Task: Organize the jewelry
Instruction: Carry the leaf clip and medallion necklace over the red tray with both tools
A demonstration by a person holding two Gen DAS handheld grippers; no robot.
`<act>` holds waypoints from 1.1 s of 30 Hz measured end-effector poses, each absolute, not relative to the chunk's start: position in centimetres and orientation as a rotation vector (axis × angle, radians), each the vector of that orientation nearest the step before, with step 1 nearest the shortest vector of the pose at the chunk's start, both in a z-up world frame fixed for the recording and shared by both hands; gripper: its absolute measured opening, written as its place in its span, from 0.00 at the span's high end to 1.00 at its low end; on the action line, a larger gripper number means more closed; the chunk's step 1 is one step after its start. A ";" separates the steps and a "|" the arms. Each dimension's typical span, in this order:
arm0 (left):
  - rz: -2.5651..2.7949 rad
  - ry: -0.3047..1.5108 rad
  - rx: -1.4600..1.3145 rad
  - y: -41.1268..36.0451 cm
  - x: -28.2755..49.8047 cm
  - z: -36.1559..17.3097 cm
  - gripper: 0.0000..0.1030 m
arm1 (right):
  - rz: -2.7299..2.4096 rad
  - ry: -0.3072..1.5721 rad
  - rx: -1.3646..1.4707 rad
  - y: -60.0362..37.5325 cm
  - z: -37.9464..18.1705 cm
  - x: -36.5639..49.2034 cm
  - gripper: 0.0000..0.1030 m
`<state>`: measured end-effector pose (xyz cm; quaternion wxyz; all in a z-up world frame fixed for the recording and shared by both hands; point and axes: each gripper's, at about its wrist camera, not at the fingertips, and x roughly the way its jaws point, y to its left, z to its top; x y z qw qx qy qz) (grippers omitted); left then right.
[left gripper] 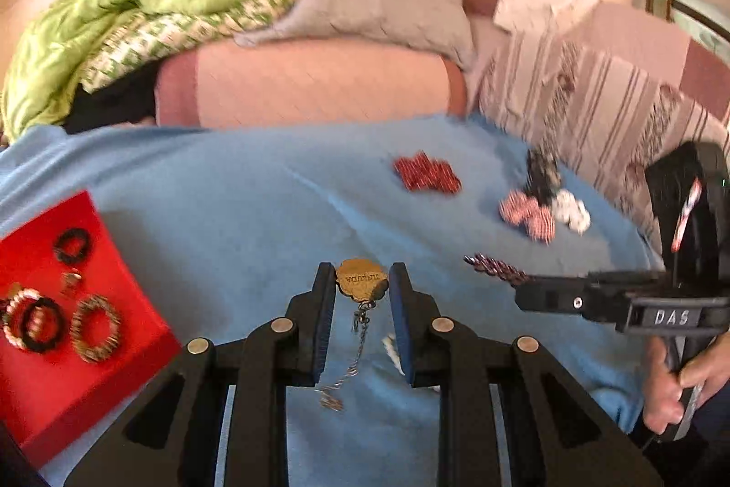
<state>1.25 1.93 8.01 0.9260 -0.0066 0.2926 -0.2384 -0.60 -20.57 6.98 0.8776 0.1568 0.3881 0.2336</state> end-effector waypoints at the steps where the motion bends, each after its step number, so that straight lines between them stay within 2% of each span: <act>1: -0.478 0.582 -0.021 2.4 1.2 8.4 0.78 | 0.487 0.802 0.324 -20.5 7.1 -0.6 0.86; 22: -0.456 0.424 -0.111 8.0 -1.3 14.5 0.78 | 0.547 0.765 0.340 -16.4 8.2 0.2 0.86; 33: -0.376 0.406 -0.182 12.9 -1.9 17.7 0.77 | 0.653 0.741 0.318 -10.9 10.4 1.0 0.86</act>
